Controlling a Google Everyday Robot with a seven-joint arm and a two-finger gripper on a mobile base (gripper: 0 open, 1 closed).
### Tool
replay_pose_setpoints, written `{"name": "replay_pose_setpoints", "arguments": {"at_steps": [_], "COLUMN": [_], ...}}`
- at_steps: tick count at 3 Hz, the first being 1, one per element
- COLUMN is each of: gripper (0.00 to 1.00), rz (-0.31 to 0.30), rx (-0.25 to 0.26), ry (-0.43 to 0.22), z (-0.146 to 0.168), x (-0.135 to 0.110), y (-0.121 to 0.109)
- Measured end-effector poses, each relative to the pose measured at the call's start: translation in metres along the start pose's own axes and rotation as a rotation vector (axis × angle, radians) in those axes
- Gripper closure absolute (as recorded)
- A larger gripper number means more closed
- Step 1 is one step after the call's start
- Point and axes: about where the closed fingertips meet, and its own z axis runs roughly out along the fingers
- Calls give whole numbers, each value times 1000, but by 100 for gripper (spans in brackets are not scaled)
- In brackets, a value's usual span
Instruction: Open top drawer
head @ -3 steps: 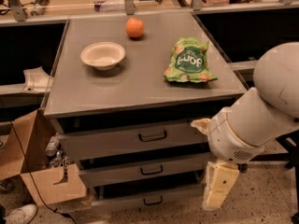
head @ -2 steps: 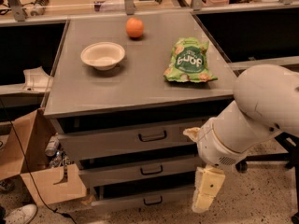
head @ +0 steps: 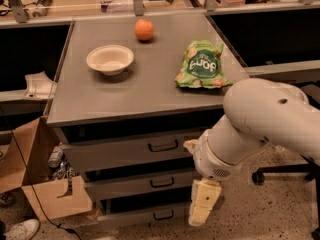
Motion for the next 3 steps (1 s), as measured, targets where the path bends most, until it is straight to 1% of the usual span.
{"name": "replay_pose_setpoints", "arguments": {"at_steps": [1,2,3], "gripper": [0,0,0], "rz": [-14,-15,-24], "rx": [-40,-42,-42], "ry": [-12,-12,-12], "z": [34,36,56], "x": [-20,-21,-22], "y": [-6,-6,-22]}}
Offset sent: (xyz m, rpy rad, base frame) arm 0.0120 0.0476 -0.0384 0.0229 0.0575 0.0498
